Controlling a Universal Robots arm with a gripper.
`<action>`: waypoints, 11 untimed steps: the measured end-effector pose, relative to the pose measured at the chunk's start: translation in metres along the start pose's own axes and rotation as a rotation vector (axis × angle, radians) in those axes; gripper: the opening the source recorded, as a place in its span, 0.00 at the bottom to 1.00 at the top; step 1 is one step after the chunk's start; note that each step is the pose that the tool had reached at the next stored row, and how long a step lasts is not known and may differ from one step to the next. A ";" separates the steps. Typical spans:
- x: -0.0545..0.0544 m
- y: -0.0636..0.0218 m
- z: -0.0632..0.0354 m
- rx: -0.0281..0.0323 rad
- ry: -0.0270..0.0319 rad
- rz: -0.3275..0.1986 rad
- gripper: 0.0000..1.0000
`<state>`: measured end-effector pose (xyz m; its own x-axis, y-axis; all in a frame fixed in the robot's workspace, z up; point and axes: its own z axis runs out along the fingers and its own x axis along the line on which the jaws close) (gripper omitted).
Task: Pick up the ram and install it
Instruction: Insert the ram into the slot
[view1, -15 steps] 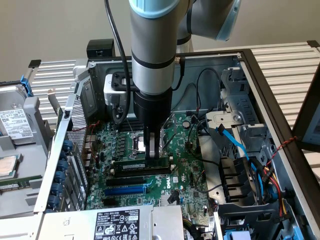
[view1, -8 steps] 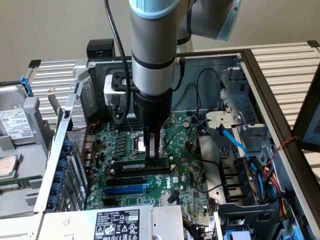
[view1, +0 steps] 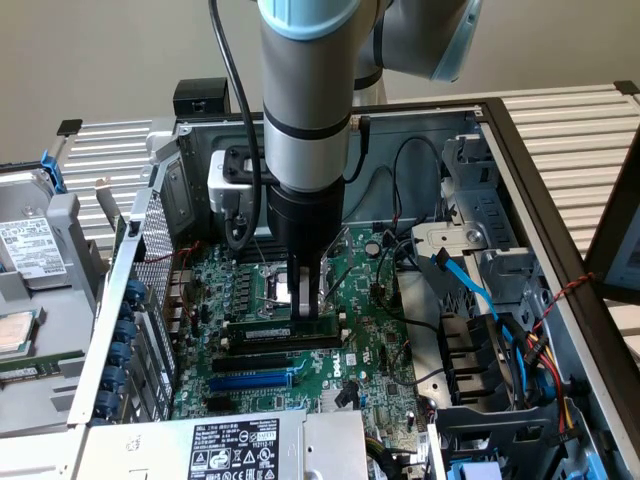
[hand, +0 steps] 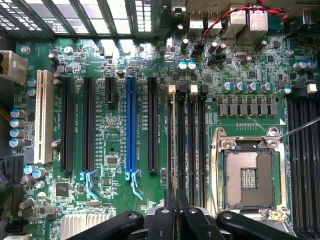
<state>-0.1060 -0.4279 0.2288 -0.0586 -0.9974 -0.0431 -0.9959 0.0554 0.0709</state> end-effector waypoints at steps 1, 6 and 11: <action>0.000 0.0000 0.0000 0.0000 0.0001 0.000 0.13; 0.000 0.0000 0.0000 0.0000 0.0001 0.000 0.13; 0.000 0.0001 0.0000 -0.0004 0.0000 0.000 0.13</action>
<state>-0.1061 -0.4279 0.2288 -0.0587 -0.9973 -0.0431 -0.9959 0.0555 0.0713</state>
